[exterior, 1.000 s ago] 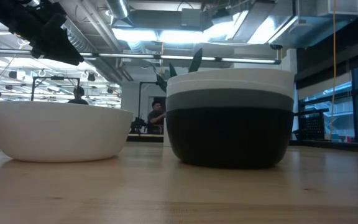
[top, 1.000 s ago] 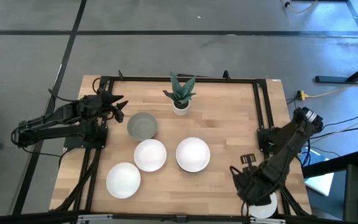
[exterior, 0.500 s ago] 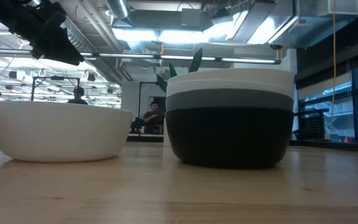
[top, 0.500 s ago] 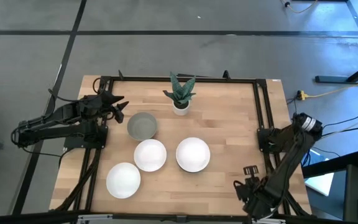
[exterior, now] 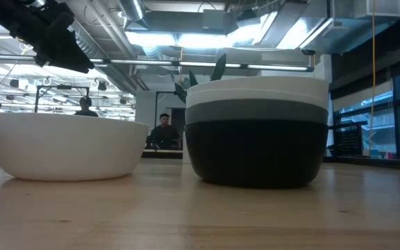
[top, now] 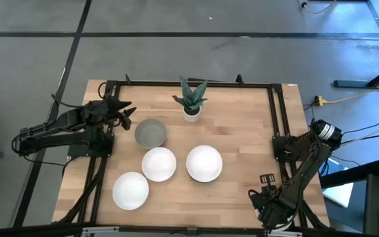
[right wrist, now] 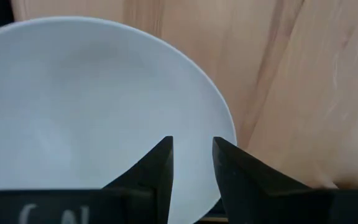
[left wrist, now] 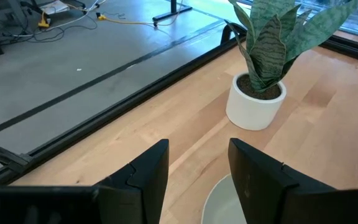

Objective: Nest bowls inside each other
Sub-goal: Stack the white bowl on the other white bowl

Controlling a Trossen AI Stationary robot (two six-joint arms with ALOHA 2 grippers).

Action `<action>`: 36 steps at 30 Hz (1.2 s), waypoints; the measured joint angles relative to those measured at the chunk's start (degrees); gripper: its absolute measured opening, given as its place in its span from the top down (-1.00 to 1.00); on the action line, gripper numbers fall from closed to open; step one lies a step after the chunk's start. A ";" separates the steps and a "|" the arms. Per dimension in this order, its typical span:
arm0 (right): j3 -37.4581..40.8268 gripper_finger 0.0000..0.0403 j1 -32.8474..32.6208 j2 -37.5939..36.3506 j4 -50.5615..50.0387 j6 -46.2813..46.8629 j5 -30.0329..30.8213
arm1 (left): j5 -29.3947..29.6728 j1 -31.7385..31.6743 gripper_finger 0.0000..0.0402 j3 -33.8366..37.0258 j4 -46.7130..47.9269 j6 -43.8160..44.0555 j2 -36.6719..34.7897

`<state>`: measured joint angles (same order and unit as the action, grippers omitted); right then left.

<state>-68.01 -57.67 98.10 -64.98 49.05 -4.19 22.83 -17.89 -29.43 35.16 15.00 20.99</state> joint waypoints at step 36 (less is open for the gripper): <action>6.54 0.75 4.32 -1.88 2.71 1.48 0.39 | 0.02 0.00 0.20 -0.01 0.07 -0.09 -0.01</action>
<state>-61.47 -53.35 96.23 -62.27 50.52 -3.79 22.85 -17.89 -29.44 35.22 14.92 20.97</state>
